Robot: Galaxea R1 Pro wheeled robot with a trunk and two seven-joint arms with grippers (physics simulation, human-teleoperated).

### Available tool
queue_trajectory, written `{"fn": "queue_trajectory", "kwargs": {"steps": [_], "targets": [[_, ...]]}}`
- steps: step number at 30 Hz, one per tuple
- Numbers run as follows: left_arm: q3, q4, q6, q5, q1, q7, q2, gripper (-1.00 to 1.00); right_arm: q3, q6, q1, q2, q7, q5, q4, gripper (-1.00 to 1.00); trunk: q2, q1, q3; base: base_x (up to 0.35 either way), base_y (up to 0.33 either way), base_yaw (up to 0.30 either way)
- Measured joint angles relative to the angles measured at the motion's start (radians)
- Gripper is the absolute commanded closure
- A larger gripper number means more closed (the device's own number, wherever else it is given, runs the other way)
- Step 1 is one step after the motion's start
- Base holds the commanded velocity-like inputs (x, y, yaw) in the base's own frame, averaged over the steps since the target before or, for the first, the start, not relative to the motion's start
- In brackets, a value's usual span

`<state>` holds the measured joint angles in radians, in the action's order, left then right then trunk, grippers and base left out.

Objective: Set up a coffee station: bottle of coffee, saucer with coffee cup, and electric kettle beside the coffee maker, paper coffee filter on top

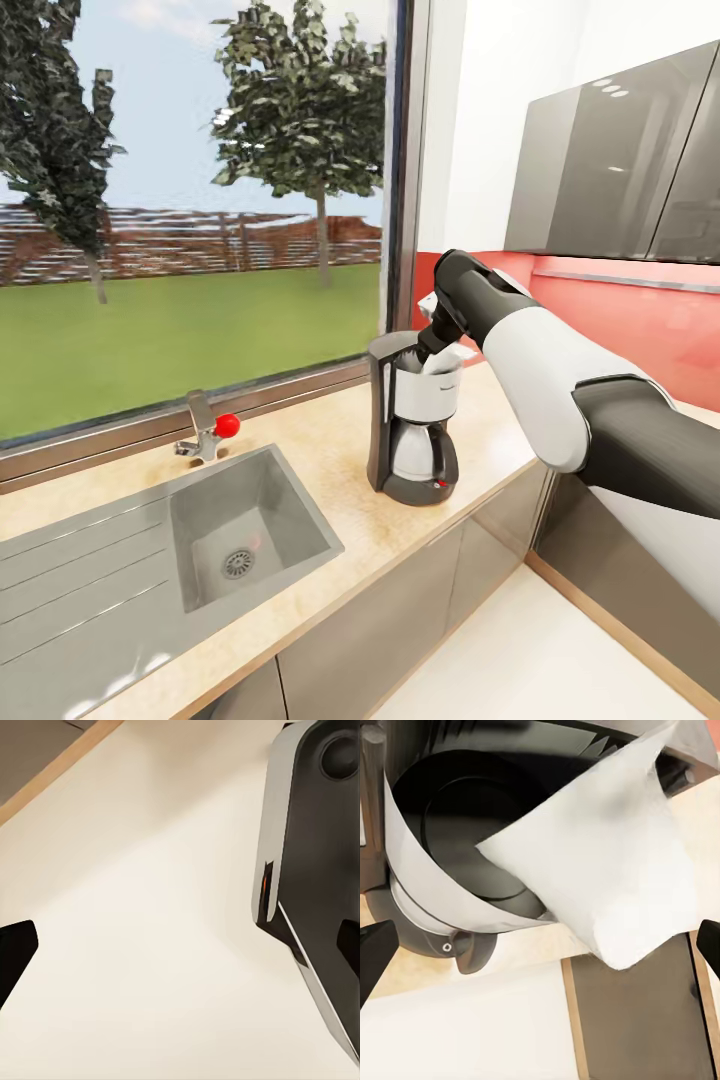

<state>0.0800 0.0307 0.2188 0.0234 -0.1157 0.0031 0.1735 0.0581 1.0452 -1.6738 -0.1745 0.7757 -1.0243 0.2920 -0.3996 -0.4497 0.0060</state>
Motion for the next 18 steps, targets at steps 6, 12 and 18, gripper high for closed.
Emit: {"fn": "queue_trajectory", "kwargs": {"steps": [6, 12, 18], "targets": [[0.000, 0.000, 0.000, 0.000, 0.000, 0.000, -0.001, -1.00, 0.000, 0.000, -0.001, 0.000, 0.000, 0.000, 0.000, -1.00, 0.000, 0.000, 0.000, 0.000, 0.000, 0.000], [0.000, 0.000, -0.001, 0.000, 0.000, 0.000, -0.002, -1.00, 0.001, 0.000, 0.000, 0.000, -0.001, 0.002, 0.061, -1.00, 0.000, 0.000, 0.000, 0.000, 0.000, 0.000], [0.000, 0.000, 0.000, 0.000, 0.000, 0.000, -0.002, -1.00, 0.002, 0.000, 0.000, 0.000, -0.001, 0.005, 0.152, -1.00, 0.000, 0.000, 0.000, 0.000, 0.000, 0.000]]}}
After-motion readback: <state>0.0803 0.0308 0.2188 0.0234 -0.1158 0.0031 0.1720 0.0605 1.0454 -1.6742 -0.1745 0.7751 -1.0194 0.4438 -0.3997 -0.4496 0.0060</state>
